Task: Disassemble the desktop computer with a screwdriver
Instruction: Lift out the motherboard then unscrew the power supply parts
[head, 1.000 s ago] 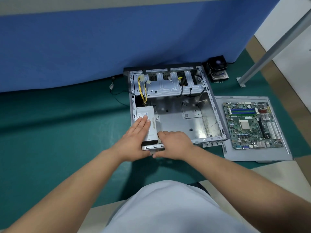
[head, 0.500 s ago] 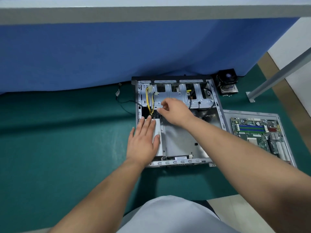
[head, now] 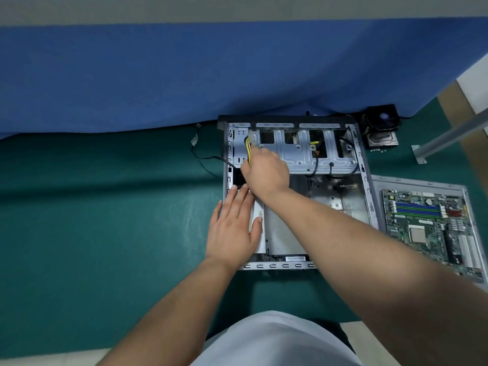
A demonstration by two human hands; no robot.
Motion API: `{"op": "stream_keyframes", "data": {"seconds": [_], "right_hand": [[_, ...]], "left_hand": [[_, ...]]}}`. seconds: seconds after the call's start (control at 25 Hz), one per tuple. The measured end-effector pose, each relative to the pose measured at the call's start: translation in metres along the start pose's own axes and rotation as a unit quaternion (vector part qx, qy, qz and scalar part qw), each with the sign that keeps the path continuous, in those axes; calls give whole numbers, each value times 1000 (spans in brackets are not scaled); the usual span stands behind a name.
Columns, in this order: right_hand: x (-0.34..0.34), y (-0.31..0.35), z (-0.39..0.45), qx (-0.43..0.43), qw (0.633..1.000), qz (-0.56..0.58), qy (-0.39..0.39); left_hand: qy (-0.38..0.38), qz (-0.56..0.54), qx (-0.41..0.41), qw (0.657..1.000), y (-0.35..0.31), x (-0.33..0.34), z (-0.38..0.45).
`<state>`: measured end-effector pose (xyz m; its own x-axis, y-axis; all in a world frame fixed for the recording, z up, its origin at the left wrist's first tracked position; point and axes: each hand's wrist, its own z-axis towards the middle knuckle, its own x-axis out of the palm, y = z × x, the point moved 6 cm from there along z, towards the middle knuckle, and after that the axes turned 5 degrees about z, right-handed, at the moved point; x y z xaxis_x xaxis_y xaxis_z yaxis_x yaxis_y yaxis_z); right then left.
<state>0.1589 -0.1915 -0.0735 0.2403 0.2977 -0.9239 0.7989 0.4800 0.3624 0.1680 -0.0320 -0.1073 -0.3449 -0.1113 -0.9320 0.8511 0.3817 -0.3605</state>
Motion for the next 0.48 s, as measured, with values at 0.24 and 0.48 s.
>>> {"op": "stream_keyframes", "data": {"seconds": [0.24,0.48], "right_hand": [[-9,-18,-49,-111,991,74,-9],[0,-89,-99,39,979,192,54]], "left_hand": [[-41,-6,5,999,1,-2,-2],[42,-15,51,998,2,-3,-2]]}}
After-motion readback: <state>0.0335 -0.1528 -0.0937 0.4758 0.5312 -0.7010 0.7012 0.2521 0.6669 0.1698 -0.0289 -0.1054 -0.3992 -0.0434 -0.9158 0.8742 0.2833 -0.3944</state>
